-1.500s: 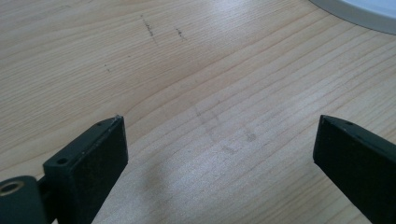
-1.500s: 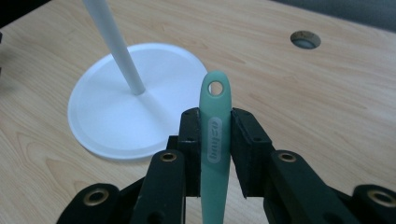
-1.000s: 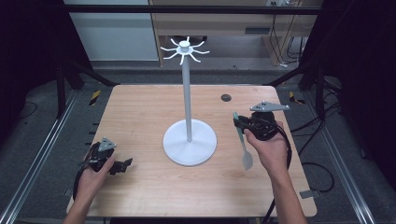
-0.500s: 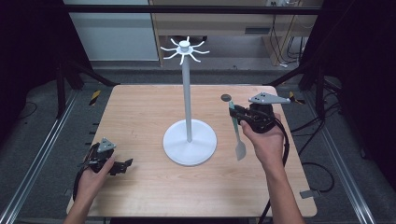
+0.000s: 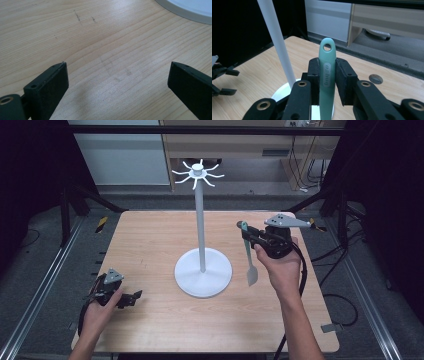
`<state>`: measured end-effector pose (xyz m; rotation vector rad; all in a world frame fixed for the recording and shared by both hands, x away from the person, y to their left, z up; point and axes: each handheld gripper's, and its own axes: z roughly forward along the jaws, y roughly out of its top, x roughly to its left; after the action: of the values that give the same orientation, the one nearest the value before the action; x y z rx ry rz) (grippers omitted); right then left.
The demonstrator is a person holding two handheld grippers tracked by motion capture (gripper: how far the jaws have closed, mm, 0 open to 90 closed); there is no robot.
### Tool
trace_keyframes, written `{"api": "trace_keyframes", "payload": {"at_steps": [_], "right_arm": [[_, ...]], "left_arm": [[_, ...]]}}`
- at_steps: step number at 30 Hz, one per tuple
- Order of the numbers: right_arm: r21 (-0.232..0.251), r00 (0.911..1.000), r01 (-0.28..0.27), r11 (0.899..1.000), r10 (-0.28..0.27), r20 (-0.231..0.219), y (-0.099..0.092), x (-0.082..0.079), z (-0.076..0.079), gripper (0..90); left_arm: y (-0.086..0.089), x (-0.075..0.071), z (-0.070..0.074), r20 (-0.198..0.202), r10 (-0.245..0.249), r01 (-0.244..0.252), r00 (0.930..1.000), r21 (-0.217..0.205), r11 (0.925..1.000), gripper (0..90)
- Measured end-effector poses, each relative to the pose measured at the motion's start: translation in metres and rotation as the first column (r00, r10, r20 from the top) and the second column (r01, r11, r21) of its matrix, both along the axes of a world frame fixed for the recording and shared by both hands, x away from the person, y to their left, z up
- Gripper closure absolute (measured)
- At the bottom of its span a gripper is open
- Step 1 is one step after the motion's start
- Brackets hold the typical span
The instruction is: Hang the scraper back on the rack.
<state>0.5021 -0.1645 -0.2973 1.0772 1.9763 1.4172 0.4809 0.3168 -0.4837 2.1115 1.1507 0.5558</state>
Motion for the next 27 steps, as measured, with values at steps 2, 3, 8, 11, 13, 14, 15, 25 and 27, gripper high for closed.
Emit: {"api": "trace_keyframes", "payload": {"at_steps": [2, 3, 8, 11, 13, 14, 15, 25, 27], "right_arm": [[0.003, 0.9998, -0.011, 1.000, 0.010, 0.019, 0.002, 0.001, 0.008, 74.8], [0.003, 0.9998, -0.011, 1.000, 0.010, 0.019, 0.002, 0.001, 0.008, 74.8], [0.027, 0.9977, -0.030, 0.999, 0.028, 0.062, 0.010, -0.004, 0.025, 74.8], [0.032, 0.9967, -0.034, 0.999, 0.032, 0.075, 0.014, -0.006, 0.029, 74.8], [0.037, 0.9948, -0.043, 0.998, 0.040, 0.094, 0.018, -0.009, 0.034, 74.8], [0.038, 0.9945, -0.045, 0.998, 0.041, 0.096, 0.019, -0.009, 0.035, 74.8], [0.038, 0.9945, -0.045, 0.998, 0.041, 0.096, 0.019, -0.009, 0.035, 74.8], [0.055, 0.9895, -0.072, 0.996, 0.064, 0.130, 0.030, -0.010, 0.051, 74.8], [0.057, 0.9885, -0.074, 0.996, 0.066, 0.136, 0.032, -0.010, 0.054, 74.8]], "left_arm": [[0.000, -0.001, 0.001, 0.001, 0.004, -0.004, 1.0000, -0.006, 1.0000, 3.0], [0.000, -0.002, 0.000, 0.003, 0.007, -0.007, 1.0000, -0.010, 0.9999, 3.0], [0.002, -0.002, 0.001, 0.005, 0.009, -0.009, 0.9999, -0.007, 0.9999, 3.0], [0.002, -0.002, 0.001, 0.008, 0.011, -0.011, 0.9999, -0.010, 0.9999, 3.1], [0.001, -0.002, 0.001, 0.006, 0.011, -0.011, 0.9999, -0.010, 0.9999, 3.0], [0.001, -0.002, 0.000, 0.003, 0.010, -0.010, 0.9999, -0.008, 0.9999, 3.1], [0.001, -0.002, 0.000, 0.003, 0.010, -0.010, 0.9999, -0.008, 0.9999, 3.0], [0.000, -0.001, 0.000, 0.002, 0.006, -0.006, 1.0000, 0.003, 1.0000, 3.0], [0.000, 0.000, 0.001, 0.006, 0.009, -0.009, 0.9999, 0.000, 1.0000, 3.1]]}}
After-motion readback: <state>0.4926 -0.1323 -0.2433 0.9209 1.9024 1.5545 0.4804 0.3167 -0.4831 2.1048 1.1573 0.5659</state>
